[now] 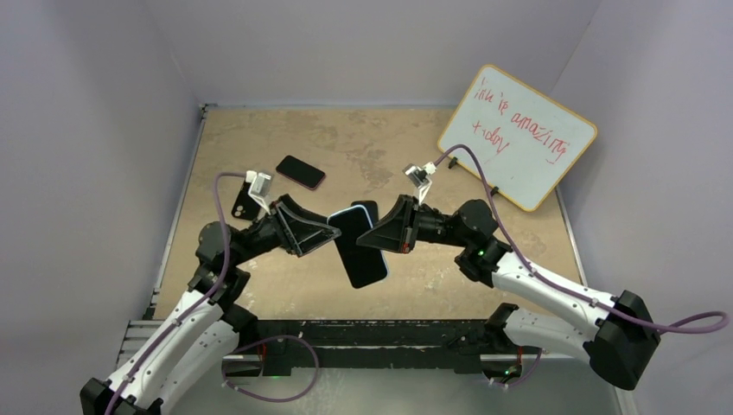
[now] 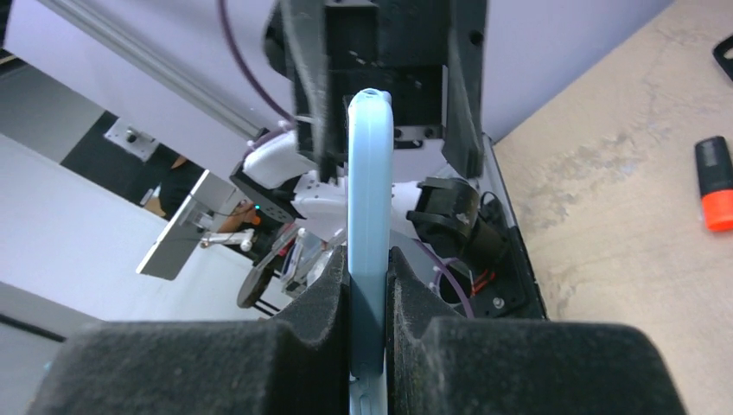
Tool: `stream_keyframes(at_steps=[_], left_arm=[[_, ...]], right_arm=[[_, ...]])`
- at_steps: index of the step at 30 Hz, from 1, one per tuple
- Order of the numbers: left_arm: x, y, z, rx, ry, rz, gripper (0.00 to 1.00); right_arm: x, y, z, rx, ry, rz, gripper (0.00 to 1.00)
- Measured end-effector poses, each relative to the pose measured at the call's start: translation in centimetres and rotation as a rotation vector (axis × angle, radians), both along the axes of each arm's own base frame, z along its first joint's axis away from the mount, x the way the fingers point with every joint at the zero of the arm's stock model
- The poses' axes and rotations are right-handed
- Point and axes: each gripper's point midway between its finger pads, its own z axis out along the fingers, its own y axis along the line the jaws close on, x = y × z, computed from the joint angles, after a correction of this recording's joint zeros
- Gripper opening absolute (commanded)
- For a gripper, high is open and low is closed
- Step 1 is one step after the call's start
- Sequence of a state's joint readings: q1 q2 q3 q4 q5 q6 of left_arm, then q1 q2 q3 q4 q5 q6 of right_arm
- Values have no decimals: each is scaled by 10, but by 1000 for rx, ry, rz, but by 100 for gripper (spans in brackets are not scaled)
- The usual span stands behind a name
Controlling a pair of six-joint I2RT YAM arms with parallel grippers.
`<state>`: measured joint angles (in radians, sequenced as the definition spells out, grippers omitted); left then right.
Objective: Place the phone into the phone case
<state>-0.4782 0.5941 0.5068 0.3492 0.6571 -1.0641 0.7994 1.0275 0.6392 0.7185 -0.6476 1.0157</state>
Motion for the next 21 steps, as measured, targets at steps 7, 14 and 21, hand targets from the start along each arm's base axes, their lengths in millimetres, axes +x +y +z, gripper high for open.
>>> stream_keyframes(at_steps=[7, 14, 21], left_arm=[[-12, -1, 1, -107, 38, -75, 16], [-14, 0, -1, -121, 66, -79, 0], [-7, -2, -10, -31, 109, -48, 26]], right_arm=[[0, 2, -2, 26, 34, 16, 2], [0, 3, -2, 33, 46, 22, 35], [8, 10, -10, 30, 90, 23, 0]])
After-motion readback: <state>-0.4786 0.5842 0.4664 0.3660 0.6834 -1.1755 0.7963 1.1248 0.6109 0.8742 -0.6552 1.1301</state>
